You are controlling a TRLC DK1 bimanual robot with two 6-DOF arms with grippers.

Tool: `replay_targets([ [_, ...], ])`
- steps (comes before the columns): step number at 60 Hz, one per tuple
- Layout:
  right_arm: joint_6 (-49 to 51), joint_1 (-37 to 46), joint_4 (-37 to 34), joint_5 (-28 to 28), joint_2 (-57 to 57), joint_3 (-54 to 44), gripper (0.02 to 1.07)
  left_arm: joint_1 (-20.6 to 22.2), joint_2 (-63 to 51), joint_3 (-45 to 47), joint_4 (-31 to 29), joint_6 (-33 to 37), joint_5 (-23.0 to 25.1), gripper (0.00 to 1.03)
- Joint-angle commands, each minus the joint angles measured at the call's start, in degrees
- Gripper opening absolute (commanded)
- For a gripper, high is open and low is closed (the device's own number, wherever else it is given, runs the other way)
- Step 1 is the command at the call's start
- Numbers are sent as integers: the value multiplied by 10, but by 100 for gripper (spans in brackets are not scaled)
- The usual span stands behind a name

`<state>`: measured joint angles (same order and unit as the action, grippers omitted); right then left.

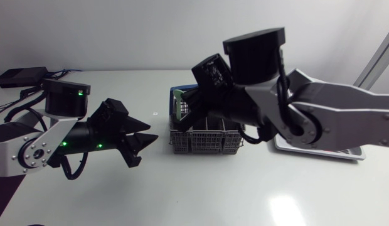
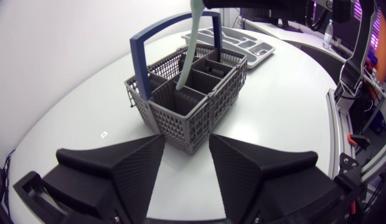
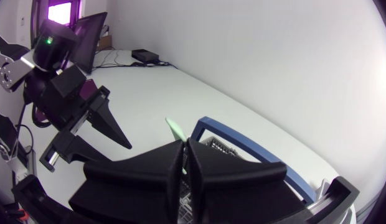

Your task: Unload the cutlery basket into the drawer organizer.

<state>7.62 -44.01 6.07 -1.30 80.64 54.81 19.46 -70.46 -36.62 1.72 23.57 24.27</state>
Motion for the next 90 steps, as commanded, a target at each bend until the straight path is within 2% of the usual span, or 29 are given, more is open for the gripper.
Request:
replay_targets([
  [1, 7, 7, -41, 24, -20, 31, 11, -6, 23, -2, -14, -9, 24, 58],
  [13, 6, 15, -142, 102, -37, 61, 12, -10, 52, -13, -40, -7, 86, 60],
  [27, 2, 15, -183, 156, -53, 50, 12, -30, 54, -22, -81, 2, 193, 60],
  [35, -3, 16, -196, 189, -51, 50, 12, -27, 46, -24, -87, 9, 218, 60],
  [44, -14, 16, -205, 227, -44, 47, 12, -14, 34, -24, -83, 12, 228, 60],
  [62, -18, 7, -220, 249, -36, 43, 12, 12, 13, -26, -74, 15, 229, 59],
  [71, -20, 7, -220, 259, -32, 42, 12, 18, 12, -28, -65, 15, 230, 48],
  [75, -20, 6, -221, 262, -32, 41, 12, 19, 11, -28, -64, 14, 230, 46],
  [82, -20, 2, -221, 262, -31, 41, 12, 22, 11, -28, -59, 14, 230, 35],
  [90, -21, 0, -221, 262, -31, 39, 12, 25, 11, -26, -58, 14, 230, 32],
])
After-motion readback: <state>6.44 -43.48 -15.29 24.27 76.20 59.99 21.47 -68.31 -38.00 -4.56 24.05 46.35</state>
